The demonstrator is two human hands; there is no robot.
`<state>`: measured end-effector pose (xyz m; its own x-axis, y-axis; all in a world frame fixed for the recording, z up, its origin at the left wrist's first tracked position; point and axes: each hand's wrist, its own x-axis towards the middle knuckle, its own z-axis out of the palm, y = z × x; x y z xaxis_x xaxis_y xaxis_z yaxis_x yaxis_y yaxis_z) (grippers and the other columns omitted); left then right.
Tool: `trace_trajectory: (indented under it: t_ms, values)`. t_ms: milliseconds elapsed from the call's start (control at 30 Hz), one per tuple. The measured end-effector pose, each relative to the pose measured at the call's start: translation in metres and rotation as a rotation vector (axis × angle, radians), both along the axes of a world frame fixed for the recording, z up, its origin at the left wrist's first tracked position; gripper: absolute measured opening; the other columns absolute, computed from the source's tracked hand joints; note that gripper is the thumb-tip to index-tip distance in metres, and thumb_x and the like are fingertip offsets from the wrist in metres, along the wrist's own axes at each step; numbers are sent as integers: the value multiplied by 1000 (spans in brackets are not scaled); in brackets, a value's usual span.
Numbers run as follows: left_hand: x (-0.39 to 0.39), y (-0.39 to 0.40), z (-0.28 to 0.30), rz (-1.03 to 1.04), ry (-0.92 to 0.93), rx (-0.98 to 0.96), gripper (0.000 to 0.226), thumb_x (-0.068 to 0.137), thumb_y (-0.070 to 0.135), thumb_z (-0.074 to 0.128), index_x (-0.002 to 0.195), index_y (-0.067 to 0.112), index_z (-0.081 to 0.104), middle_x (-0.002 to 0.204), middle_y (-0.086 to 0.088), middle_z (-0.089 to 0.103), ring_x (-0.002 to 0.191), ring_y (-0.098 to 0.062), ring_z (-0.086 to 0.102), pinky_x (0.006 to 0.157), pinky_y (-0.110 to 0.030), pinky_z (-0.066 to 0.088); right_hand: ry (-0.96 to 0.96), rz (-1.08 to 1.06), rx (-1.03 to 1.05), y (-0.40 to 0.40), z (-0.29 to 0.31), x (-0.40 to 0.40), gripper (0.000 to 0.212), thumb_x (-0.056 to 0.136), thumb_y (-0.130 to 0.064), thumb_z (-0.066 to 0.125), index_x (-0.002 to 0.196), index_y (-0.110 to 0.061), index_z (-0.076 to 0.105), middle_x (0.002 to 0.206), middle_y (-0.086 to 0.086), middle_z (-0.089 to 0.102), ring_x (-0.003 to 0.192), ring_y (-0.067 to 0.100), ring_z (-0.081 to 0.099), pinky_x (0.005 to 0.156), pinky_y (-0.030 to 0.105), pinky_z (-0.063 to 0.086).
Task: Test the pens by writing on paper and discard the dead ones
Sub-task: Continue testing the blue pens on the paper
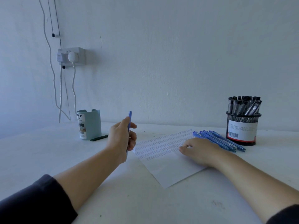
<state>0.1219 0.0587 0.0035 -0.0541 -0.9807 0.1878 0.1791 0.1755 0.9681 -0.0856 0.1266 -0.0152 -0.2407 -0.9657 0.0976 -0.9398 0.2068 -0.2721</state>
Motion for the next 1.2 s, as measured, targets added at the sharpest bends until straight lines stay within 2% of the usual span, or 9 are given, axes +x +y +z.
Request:
trace_trajectory:
  t_ms: [67, 200, 333, 533, 700, 833, 1000, 1100, 1200]
  values:
    - [-1, 2, -1, -13, -26, -3, 33, 100, 28, 42, 79, 6, 53, 52, -8, 43, 34, -14, 28, 35, -18, 21, 11, -12, -10, 0, 0, 1, 32, 95, -42, 39, 104, -20, 61, 111, -9, 62, 108, 15, 53, 99, 37, 38]
    - [-3, 4, -2, -9, -37, 22, 37, 101, 29, 43, 74, 6, 50, 51, -6, 42, 34, -13, 29, 33, -18, 21, 25, -17, -36, -1, 0, -1, 20, 94, -32, 38, 80, -27, 50, 93, -14, 56, 95, 13, 53, 88, 32, 41]
    - [-5, 1, -2, 61, -23, 47, 40, 100, 33, 46, 72, 7, 57, 63, -5, 44, 50, -15, 39, 48, -24, 33, -8, -47, -106, -7, -4, -5, 17, 94, -22, 39, 84, -27, 51, 98, -7, 60, 96, 17, 56, 91, 33, 45]
    - [-2, -4, -4, 79, 15, 75, 28, 97, 28, 53, 81, 7, 63, 66, -5, 44, 55, -16, 40, 53, -25, 40, -443, -192, -506, -7, 3, -19, 16, 90, -3, 44, 94, -17, 51, 102, 7, 60, 88, 25, 53, 66, 28, 40]
    - [-10, 3, -5, -94, 91, 63, 7, 95, 2, 53, 100, 4, 48, 78, -17, 63, 59, -24, 66, 51, -27, 56, -666, 0, -582, 0, 9, 0, 19, 96, -19, 46, 79, -19, 54, 87, 3, 65, 76, 22, 55, 67, 30, 38]
    - [-13, 6, -8, -202, 116, 46, 17, 93, -1, 55, 96, 9, 42, 77, -19, 66, 63, -27, 69, 54, -29, 57, -517, 227, -410, -1, 6, 23, 11, 93, -30, 57, 84, -25, 59, 86, 0, 63, 73, 13, 53, 68, 27, 41]
    - [-14, 5, -10, -263, 64, 6, 7, 95, 6, 54, 95, 8, 47, 81, -15, 67, 71, -25, 69, 56, -30, 56, -320, 205, -391, -2, 6, 30, 15, 92, -24, 60, 77, -24, 61, 70, -7, 57, 64, 8, 51, 58, 21, 41]
    - [-7, -5, -6, -107, -189, -108, 15, 95, 13, 56, 109, 8, 53, 88, -10, 66, 77, -20, 62, 67, -30, 53, -212, 31, -437, 2, 8, 17, 15, 92, -25, 58, 79, -21, 65, 78, -3, 64, 78, 17, 60, 71, 28, 48]
    - [13, -28, -2, 225, -544, -390, 15, 92, 10, 54, 107, 12, 56, 90, -5, 65, 75, -17, 56, 59, -24, 42, -49, -259, -408, 5, 7, -6, 15, 89, -25, 56, 76, -20, 60, 84, 5, 66, 86, 28, 60, 69, 29, 44]
